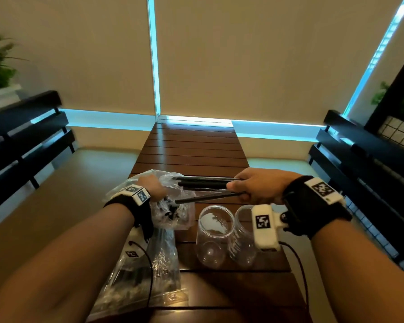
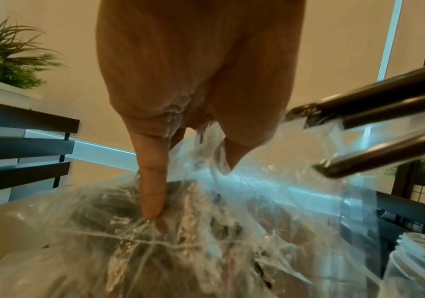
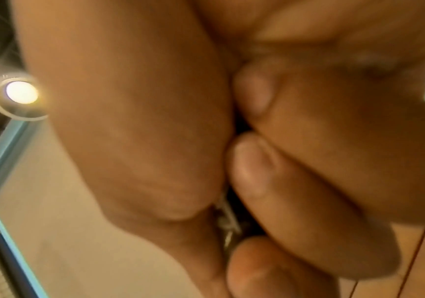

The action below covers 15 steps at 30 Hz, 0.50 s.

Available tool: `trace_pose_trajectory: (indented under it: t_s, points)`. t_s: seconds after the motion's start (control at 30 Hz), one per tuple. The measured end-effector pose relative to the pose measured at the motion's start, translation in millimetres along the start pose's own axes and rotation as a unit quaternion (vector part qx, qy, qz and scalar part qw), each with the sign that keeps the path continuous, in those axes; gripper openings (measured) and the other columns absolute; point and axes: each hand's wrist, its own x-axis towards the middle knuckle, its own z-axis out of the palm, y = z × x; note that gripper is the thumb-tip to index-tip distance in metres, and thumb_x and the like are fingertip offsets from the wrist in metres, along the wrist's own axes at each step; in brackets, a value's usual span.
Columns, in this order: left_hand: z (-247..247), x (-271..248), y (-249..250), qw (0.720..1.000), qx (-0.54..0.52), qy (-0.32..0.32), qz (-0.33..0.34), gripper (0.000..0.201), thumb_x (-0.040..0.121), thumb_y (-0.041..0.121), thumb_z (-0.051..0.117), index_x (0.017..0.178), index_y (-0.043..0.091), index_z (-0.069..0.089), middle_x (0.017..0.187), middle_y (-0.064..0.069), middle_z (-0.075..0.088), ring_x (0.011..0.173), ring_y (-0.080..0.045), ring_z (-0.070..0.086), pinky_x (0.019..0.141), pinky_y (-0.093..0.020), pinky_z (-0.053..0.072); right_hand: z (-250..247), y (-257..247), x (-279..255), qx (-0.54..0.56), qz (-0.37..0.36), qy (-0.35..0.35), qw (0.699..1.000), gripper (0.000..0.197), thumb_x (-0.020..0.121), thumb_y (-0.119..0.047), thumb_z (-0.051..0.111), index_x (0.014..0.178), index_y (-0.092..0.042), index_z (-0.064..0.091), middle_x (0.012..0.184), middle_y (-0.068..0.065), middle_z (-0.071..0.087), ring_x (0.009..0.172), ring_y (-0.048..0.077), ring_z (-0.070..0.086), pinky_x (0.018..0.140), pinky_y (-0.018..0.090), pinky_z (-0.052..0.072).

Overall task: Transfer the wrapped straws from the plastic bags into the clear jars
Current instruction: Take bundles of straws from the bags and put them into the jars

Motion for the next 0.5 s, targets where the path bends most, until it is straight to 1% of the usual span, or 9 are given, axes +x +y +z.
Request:
trace_pose_trajectory:
  t_s: [0.03, 0.07, 0.1, 0.13, 0.17, 0.27, 0.33, 0.4, 0.5]
  points:
    - [-1, -6, 4, 1.0, -0.001, 0.003, -0.003, 0.091, 0.056, 0.081, 0.023, 0.132, 0.04, 0.052, 0.129, 0.011, 0.059, 0.107, -0.013, 0.061, 0.089, -0.033, 0.053, -4, 4, -7, 0.006, -0.001, 0.005, 1.0, 0.034, 0.1, -0.042, 0.047, 0.086, -0.014, 0.058, 0.061, -0.004, 0.048, 0.045, 0.008, 0.037, 0.043, 0.019, 0.032]
    - [-3, -14, 8, 1.0, -0.002, 0.0, -0.016, 0.087, 0.061, 0.084, 0.027, 0.129, 0.036, 0.053, 0.121, 0.008, 0.062, 0.1, -0.013, 0.063, 0.081, -0.03, 0.053, -7, 9, -13, 0.012, -0.001, 0.011, 1.0, 0.033, 0.101, -0.042, 0.047, 0.089, -0.013, 0.059, 0.06, -0.005, 0.048, 0.046, 0.008, 0.038, 0.045, 0.019, 0.032]
    - [-3, -20, 12, 0.999, 0.003, -0.006, -0.033, 0.076, 0.071, 0.079, 0.035, 0.124, 0.029, 0.055, 0.112, 0.004, 0.064, 0.094, -0.015, 0.063, 0.076, -0.029, 0.052, -10, 14, -19, 0.02, -0.001, 0.018, 1.0, 0.033, 0.101, -0.041, 0.046, 0.092, -0.012, 0.061, 0.059, -0.006, 0.048, 0.046, 0.007, 0.038, 0.046, 0.019, 0.032]
    - [-5, -26, 17, 0.999, 0.007, -0.011, -0.043, 0.067, 0.08, 0.069, 0.042, 0.123, 0.021, 0.058, 0.106, 0.0, 0.064, 0.09, -0.017, 0.063, 0.074, -0.03, 0.052, -12, 19, -24, 0.026, 0.0, 0.024, 0.999, 0.036, 0.101, -0.04, 0.046, 0.097, -0.009, 0.062, 0.058, -0.007, 0.048, 0.046, 0.007, 0.038, 0.047, 0.019, 0.032]
    - [-6, -32, 22, 0.998, 0.018, -0.025, -0.052, 0.062, 0.085, 0.061, 0.046, 0.123, 0.014, 0.059, 0.105, -0.003, 0.065, 0.09, -0.019, 0.062, 0.078, -0.032, 0.053, -14, 25, -28, 0.031, 0.0, 0.029, 0.999, 0.039, 0.101, -0.04, 0.046, 0.103, -0.005, 0.063, 0.057, -0.007, 0.048, 0.046, 0.007, 0.038, 0.048, 0.019, 0.033]
    - [-6, -47, 30, 0.997, 0.042, -0.028, -0.053, 0.053, 0.088, 0.054, 0.046, 0.12, 0.015, 0.063, 0.114, -0.005, 0.066, 0.096, -0.02, 0.061, 0.088, -0.033, 0.052, -17, 38, -39, 0.025, -0.01, 0.027, 0.999, 0.048, 0.1, -0.042, 0.046, 0.108, 0.002, 0.061, 0.06, -0.005, 0.049, 0.051, 0.009, 0.04, 0.054, 0.024, 0.035]
    - [-6, -55, 31, 0.997, 0.047, -0.033, -0.059, 0.052, 0.084, 0.051, 0.05, 0.12, 0.016, 0.064, 0.116, -0.004, 0.066, 0.099, -0.019, 0.061, 0.089, -0.031, 0.05, -20, 45, -46, 0.041, -0.022, 0.024, 0.999, 0.045, 0.101, -0.042, 0.046, 0.106, 0.001, 0.06, 0.061, -0.004, 0.048, 0.052, 0.01, 0.041, 0.053, 0.024, 0.036]
    - [-9, -66, 35, 0.997, 0.051, -0.03, -0.057, 0.052, 0.083, 0.047, 0.053, 0.123, 0.016, 0.063, 0.12, -0.006, 0.066, 0.105, -0.021, 0.061, 0.091, -0.032, 0.049, -22, 48, -54, 0.084, -0.037, 0.03, 0.995, 0.036, 0.1, -0.041, 0.048, 0.1, -0.008, 0.06, 0.064, -0.002, 0.047, 0.052, 0.011, 0.038, 0.052, 0.025, 0.032]
    - [-18, -84, 53, 0.998, 0.013, 0.056, -0.022, 0.05, 0.081, 0.037, 0.058, 0.123, 0.01, 0.063, 0.125, -0.011, 0.064, 0.112, -0.027, 0.059, 0.096, -0.036, 0.049, -19, 44, -56, 0.16, -0.088, 0.075, 0.98, 0.029, 0.102, -0.037, 0.045, 0.089, -0.012, 0.053, 0.064, -0.001, 0.043, 0.051, 0.011, 0.03, 0.048, 0.026, 0.023]
